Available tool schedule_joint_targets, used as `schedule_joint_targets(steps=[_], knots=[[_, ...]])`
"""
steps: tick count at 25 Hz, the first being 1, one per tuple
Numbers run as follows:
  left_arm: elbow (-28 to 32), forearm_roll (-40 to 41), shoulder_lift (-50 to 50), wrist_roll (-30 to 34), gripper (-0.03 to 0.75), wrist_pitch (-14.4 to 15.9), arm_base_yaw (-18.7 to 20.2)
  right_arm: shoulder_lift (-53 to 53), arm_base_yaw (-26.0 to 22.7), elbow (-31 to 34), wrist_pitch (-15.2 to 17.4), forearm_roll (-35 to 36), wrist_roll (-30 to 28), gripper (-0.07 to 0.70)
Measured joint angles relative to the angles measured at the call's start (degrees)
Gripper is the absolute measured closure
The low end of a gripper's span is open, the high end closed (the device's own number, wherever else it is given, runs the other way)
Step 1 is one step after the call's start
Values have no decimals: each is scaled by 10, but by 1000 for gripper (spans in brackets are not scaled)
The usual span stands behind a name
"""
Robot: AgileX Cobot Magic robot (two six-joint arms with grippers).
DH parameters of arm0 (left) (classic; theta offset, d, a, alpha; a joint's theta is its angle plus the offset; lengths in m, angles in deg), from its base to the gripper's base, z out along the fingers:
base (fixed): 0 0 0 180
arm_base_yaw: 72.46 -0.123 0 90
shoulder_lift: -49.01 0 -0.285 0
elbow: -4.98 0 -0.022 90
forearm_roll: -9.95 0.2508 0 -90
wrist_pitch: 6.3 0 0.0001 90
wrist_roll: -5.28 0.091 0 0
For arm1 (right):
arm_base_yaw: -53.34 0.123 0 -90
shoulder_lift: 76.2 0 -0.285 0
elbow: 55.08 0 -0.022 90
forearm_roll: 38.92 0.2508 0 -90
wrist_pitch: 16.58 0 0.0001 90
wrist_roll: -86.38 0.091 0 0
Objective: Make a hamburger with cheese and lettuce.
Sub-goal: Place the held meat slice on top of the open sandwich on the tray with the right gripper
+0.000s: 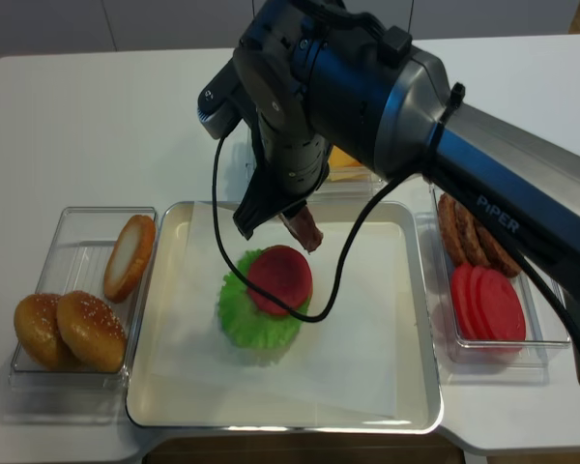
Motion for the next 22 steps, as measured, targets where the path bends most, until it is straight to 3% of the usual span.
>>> schedule_joint_targets(steps=[7, 22], knots=[[0, 0, 0, 0, 379, 0, 0, 0, 0, 34, -1, 1, -19, 521], [0, 0, 0, 0, 379, 0, 0, -1, 0, 36, -1, 6, -27, 522]])
